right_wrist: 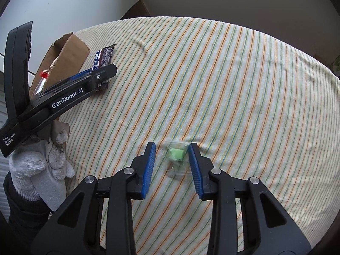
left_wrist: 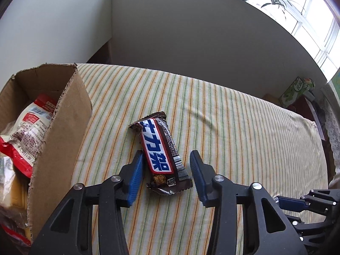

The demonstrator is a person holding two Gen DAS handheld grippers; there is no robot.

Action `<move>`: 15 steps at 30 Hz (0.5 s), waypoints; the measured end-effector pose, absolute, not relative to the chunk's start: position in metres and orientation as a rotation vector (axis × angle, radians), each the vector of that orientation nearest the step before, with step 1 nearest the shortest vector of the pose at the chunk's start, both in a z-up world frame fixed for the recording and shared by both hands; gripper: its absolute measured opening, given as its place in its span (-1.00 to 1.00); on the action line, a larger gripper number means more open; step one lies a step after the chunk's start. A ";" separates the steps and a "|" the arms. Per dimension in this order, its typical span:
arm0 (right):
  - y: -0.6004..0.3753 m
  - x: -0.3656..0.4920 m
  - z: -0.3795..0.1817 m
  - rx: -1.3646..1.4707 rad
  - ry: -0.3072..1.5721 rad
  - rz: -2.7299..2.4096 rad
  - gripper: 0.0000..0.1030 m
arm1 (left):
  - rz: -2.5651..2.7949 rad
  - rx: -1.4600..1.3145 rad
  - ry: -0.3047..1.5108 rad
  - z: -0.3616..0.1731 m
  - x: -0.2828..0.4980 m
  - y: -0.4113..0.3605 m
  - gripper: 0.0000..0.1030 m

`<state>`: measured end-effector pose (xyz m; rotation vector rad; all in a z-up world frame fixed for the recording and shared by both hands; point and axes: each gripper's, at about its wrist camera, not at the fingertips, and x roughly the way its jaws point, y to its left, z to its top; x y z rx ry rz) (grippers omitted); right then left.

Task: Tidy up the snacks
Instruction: 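Grasp the chocolate bar with the left tool while the right tool grasps the green jelly cup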

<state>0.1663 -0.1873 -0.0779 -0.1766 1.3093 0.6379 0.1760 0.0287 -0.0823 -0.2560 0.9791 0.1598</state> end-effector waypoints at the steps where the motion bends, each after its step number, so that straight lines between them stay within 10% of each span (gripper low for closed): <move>1: -0.186 0.166 -0.077 -0.189 1.307 0.635 -0.35 | 0.156 -0.245 0.977 -0.082 0.176 0.026 -0.33; 15: -0.178 0.138 -0.072 -0.290 1.256 0.594 -0.60 | 0.029 -0.225 0.983 -0.079 0.134 0.010 -0.42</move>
